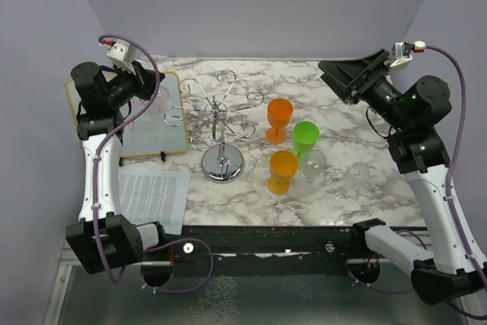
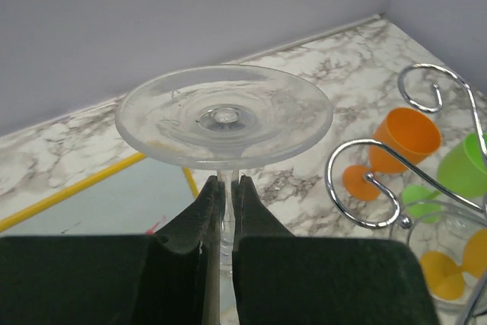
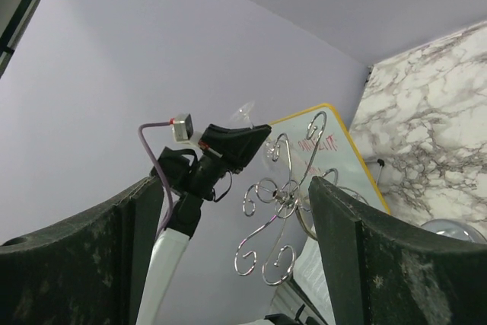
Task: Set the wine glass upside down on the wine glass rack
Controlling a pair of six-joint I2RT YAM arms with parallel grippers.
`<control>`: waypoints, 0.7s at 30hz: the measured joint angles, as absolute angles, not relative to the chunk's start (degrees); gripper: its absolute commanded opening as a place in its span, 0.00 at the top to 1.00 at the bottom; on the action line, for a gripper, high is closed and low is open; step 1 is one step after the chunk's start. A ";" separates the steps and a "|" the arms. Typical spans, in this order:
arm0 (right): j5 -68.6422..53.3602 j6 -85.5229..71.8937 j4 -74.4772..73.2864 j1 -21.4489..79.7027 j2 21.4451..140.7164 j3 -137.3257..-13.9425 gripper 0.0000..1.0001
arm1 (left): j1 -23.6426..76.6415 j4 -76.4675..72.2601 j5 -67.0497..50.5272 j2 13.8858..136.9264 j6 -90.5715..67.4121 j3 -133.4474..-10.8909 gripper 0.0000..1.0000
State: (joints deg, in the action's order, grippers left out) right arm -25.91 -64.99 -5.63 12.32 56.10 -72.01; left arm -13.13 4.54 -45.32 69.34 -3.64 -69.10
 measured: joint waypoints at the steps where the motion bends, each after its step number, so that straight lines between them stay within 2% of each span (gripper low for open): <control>1: -25.74 -64.77 -5.61 12.32 55.96 -72.01 0.19 | -13.19 3.79 -46.98 69.34 -3.70 -68.25 1.00; 11: -20.99 -61.12 -6.09 12.34 55.51 -72.03 0.19 | -13.78 -3.95 -67.20 70.32 -1.19 -65.01 1.00; 21: -20.18 -60.36 -6.04 12.34 55.31 -72.03 0.19 | -14.17 -8.54 -80.01 73.73 -2.39 -62.81 1.00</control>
State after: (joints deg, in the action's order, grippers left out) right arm -20.18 -60.36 -6.04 12.34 55.31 -72.03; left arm -14.17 -8.54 -80.01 73.73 -2.39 -62.81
